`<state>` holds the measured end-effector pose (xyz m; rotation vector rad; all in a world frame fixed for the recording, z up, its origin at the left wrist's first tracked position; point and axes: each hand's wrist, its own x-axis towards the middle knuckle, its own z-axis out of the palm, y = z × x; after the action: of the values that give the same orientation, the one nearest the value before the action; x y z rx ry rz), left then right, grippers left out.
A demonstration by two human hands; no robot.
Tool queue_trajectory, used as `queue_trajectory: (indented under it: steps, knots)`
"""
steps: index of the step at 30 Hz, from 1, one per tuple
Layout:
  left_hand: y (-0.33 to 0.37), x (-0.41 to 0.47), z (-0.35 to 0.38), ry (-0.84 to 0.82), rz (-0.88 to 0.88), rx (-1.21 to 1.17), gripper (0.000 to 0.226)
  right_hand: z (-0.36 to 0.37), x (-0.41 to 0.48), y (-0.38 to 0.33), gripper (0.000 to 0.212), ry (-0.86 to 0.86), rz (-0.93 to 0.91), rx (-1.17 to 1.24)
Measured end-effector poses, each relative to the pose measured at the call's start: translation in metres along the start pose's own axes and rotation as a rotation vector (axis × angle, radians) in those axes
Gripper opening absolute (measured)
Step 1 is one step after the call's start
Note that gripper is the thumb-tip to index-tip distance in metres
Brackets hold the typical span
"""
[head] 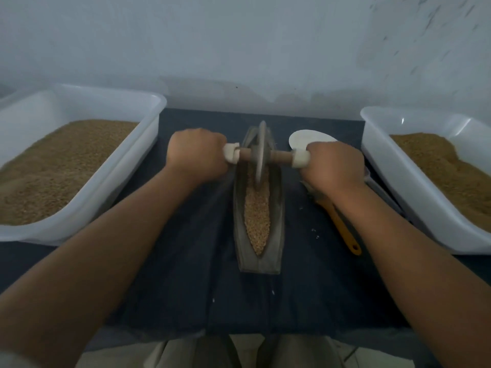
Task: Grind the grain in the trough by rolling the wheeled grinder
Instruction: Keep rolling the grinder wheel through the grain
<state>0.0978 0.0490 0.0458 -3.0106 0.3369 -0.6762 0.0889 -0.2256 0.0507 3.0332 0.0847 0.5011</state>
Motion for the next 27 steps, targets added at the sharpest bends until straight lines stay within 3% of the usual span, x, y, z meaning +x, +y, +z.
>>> queue_trajectory:
  steps: [2, 7, 11, 17, 21, 25, 27]
  knots:
    - [0.001, 0.003, 0.000, -0.024, -0.007, -0.016, 0.033, -0.007, 0.005, -0.003, 0.008, -0.025, -0.001, -0.001]
    - [-0.003, -0.068, -0.005, 0.062, 0.066, -0.020, 0.042, -0.018, -0.051, 0.013, 0.024, 0.036, -0.185, -0.013]
    - [-0.007, -0.103, -0.014, 0.099, 0.148, -0.010, 0.050, -0.024, -0.090, 0.022, 0.030, 0.099, -0.278, 0.116]
    - [-0.001, -0.029, 0.005, 0.042, 0.049, 0.057, 0.035, 0.004, -0.027, 0.010, 0.030, 0.074, -0.077, -0.001]
    - [0.003, 0.007, 0.004, 0.000, 0.014, 0.028, 0.037, 0.004, 0.008, 0.001, 0.021, 0.003, 0.007, 0.050]
    - [0.006, -0.026, -0.010, -0.041, 0.040, 0.064, 0.031, -0.008, -0.025, 0.011, 0.028, -0.111, -0.050, 0.012]
    - [0.004, -0.062, -0.014, 0.004, 0.083, 0.080, 0.037, -0.014, -0.058, 0.017, 0.030, -0.028, -0.146, 0.027]
